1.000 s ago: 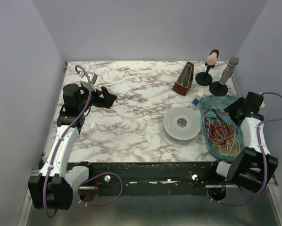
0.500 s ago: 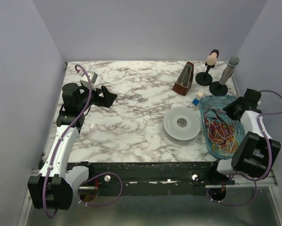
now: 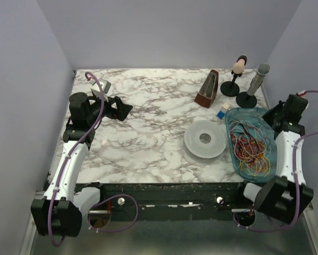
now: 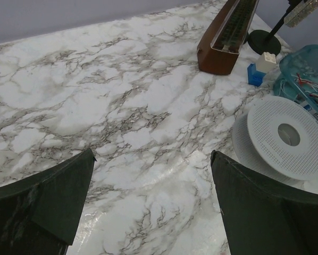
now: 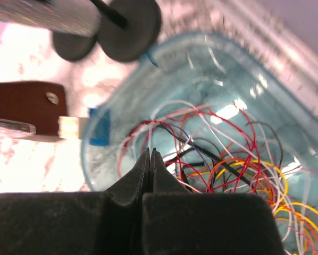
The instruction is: Wrap the cables
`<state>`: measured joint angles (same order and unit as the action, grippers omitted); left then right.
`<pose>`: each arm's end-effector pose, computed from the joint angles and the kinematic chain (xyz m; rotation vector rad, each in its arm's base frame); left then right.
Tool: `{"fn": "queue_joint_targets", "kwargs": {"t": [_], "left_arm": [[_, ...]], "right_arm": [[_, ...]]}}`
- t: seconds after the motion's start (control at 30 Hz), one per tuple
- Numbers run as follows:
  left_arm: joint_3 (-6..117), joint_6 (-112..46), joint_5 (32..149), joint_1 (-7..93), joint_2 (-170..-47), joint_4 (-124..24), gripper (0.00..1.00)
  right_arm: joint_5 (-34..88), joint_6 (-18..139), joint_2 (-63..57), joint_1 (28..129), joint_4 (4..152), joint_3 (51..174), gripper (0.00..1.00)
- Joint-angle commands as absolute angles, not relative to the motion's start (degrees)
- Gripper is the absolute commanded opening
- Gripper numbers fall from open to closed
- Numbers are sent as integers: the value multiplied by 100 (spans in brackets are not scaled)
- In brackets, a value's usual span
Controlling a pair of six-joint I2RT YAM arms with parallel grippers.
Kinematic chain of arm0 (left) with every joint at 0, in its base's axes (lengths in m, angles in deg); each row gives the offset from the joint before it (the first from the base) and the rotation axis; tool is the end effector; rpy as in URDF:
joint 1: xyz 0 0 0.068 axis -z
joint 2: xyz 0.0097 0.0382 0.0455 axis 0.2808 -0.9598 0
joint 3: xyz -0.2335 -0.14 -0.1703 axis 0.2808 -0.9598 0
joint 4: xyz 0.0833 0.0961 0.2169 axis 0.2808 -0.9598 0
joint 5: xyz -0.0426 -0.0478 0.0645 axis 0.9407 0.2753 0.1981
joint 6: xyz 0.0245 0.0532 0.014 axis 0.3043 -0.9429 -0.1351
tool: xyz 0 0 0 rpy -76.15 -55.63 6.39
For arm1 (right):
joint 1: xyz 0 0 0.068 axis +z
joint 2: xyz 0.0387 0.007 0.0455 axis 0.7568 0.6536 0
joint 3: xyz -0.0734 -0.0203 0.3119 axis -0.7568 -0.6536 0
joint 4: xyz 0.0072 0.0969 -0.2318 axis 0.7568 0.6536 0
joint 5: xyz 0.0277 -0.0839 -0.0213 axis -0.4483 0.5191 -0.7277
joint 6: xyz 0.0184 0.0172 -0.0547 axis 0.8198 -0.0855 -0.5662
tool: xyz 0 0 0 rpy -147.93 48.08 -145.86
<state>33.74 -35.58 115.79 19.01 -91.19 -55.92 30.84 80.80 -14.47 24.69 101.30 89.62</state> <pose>0.2029 -0.0343 0.3840 0.3268 1.7626 -0.6721 0.2214 -0.0979 0.3202 0.9658 2.0634 0.0957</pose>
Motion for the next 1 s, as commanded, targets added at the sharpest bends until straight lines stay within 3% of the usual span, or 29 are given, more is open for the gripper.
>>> {"fn": "queue_joint_targets", "kwargs": {"t": [0.0,0.17,0.43,0.7,0.97], "left_arm": [[3544,-3829,11899,1921,-9080,-5459,97],[3474,-3873,12188,2035,-9107,-5345,96],[4378,-4618,12892,2755,-9563,-6389,96],[6670,-4103,13507,3695,-10547,-6287,95],[9498,-2616,13640,5258,-12162,-4667,96]], "right_arm": [[3559,7426,-2504,2440,10655,9772,1],[3472,6960,-3410,2440,10823,10703,1],[1331,6581,-3807,2501,10199,12934,1],[-1649,8187,-2938,2519,8496,14765,1],[-1959,9481,-2796,2528,7422,14318,1]]}}
